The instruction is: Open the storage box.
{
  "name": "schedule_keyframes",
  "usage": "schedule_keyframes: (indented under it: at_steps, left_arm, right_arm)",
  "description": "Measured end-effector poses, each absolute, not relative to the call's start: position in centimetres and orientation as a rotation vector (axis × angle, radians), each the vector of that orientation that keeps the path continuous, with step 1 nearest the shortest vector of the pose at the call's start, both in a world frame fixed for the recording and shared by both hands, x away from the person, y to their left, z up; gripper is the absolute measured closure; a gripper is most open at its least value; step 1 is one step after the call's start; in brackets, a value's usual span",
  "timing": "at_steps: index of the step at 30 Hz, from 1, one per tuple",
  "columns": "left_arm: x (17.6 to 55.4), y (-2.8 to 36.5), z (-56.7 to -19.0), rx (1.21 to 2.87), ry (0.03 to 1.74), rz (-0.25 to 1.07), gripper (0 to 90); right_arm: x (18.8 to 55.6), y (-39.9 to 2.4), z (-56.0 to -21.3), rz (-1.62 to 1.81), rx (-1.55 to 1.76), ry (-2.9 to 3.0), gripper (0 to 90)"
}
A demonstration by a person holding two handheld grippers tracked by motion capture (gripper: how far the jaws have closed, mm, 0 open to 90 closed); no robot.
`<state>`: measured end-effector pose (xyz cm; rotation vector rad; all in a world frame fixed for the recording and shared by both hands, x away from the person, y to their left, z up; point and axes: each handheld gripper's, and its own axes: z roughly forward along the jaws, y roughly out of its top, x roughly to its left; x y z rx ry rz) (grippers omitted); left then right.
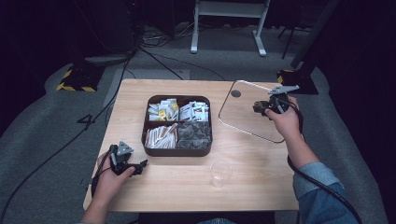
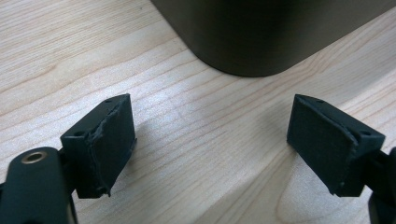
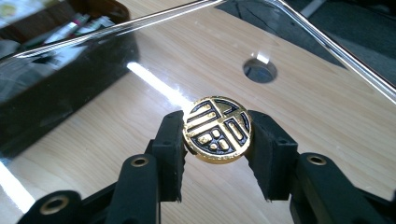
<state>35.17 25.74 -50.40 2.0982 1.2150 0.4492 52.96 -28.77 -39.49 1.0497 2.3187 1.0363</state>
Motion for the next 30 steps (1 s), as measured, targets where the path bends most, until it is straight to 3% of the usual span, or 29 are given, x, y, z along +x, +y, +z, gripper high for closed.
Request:
schedule_keyframes:
  at_steps: [30]
  left_arm:
    - [35.2, 25.8, -50.4, 2.104, 1.213, 0.452, 15.5]
  right_arm:
    - [54.1, -31.7, -47.1, 0.976, 1.236, 2.295, 58.6]
